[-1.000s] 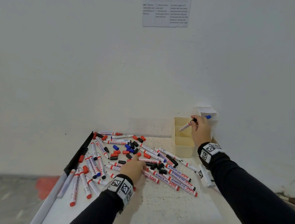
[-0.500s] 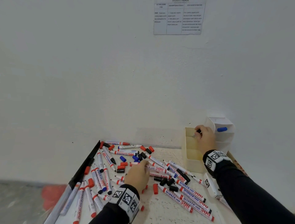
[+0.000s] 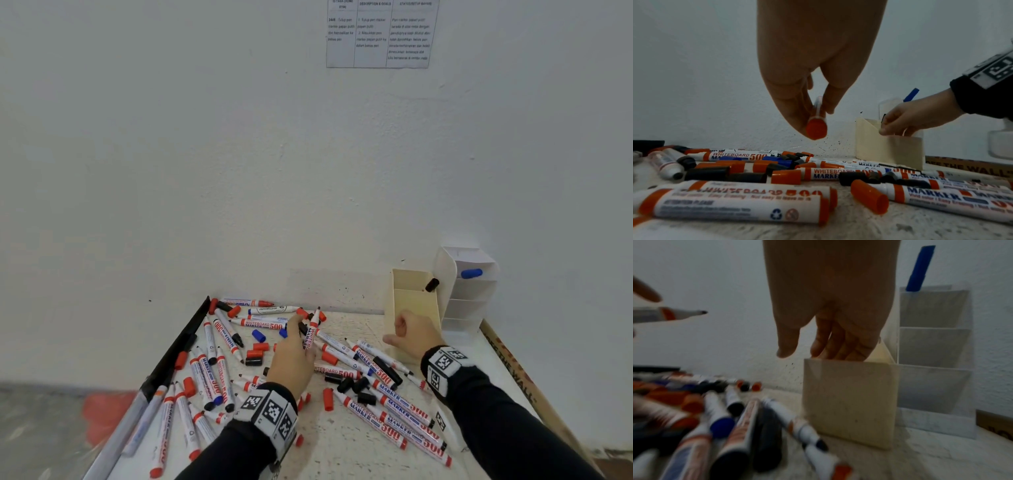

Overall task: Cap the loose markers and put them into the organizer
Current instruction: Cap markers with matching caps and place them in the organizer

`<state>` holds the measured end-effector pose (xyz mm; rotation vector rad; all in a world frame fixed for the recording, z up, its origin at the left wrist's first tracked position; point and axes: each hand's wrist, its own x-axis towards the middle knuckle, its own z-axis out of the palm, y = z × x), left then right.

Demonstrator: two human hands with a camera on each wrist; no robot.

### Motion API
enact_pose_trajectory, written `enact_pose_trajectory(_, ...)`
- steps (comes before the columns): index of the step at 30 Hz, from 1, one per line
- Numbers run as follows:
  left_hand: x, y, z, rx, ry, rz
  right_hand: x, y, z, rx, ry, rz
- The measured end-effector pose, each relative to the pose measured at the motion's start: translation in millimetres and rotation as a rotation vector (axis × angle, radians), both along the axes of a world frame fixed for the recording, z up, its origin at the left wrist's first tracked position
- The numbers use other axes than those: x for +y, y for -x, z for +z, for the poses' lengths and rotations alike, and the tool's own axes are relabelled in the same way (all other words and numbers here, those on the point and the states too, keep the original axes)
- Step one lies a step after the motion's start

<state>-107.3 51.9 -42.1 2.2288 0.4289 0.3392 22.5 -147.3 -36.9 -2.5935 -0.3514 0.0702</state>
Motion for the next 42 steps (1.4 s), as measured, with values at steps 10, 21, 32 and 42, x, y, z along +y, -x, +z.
enact_pose_trajectory(10, 16.0, 13.0, -5.8, 0.097, -0.017, 0.031, 20.1, 32.8, 1.6, -0.052, 0.170, 0.290)
enact_pose_trajectory(21, 22.4, 27.3, -7.2, 0.139, 0.039, 0.034, 24.8, 58.2, -11.5, 0.259, 0.383, 0.474)
enact_pose_trajectory(32, 22.3, 39.1, -6.8, 0.214, 0.057, 0.087, 42.6, 84.3, -16.2, -0.008, 0.297, 0.484)
enact_pose_trajectory(42, 23.8, 56.0, -2.2, 0.179, -0.016, -0.005, 69.1, 103.4, -24.2, 0.028, 0.078, 0.408)
